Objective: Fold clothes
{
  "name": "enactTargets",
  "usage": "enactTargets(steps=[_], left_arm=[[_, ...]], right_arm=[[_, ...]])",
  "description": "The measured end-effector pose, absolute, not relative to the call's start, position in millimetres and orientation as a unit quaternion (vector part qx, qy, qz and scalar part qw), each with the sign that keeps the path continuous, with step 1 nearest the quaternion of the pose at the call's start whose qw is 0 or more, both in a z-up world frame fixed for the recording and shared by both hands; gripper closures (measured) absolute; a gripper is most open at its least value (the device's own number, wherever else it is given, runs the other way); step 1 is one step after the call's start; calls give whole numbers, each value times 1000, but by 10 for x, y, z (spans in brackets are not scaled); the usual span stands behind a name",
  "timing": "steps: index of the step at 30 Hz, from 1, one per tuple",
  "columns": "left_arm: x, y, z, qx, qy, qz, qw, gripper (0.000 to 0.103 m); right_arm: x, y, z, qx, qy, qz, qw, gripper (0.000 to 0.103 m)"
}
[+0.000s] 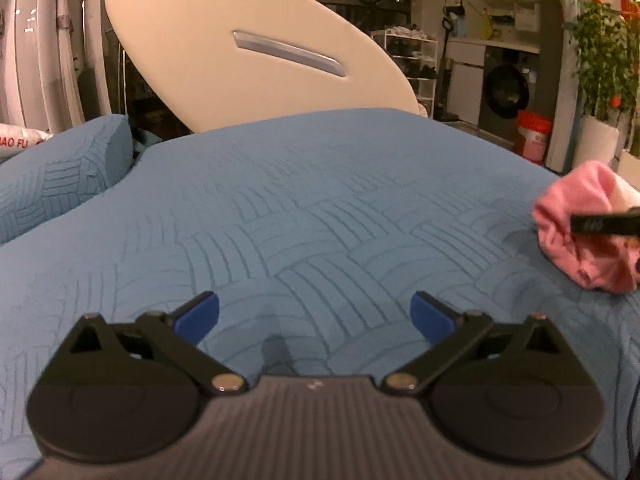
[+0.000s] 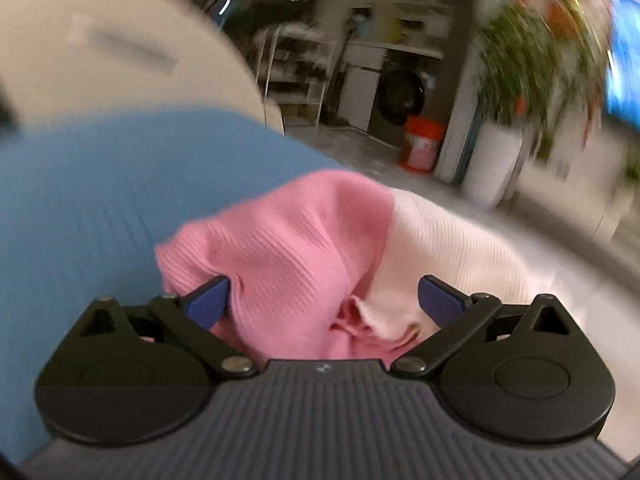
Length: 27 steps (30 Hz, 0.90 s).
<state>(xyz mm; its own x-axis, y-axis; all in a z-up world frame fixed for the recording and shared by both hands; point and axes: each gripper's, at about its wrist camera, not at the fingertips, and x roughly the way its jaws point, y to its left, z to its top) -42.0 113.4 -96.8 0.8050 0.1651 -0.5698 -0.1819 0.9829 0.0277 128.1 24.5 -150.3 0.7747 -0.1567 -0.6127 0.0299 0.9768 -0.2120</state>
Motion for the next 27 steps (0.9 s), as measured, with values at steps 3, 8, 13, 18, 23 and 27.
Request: enactTargets(steps=[3,8,13,18,23,27], left_arm=[[-438,1152,-947,-37,291,62,954,0],[-480,1139,-846,-76,251,-22,965,0],[-558,1171,-756,-130,202,-104,965,0],[-649,1380,-695,-179,147,-79,970,0],[-586,1710,-656,-156,172,41,972,23],[-575,1703,-606,-60,157,129,977,56]], right_arm=[[1268,101,-1285,-46,332,-12,942,88],[794,239,-406,76,288,174,939,89],[75,622,395,146,220,372,890,88],[-204,674,932,179,183,499,828,88],[1,284,992,206,188,425,861,88],[-4,259,853,59,202,300,931,88]])
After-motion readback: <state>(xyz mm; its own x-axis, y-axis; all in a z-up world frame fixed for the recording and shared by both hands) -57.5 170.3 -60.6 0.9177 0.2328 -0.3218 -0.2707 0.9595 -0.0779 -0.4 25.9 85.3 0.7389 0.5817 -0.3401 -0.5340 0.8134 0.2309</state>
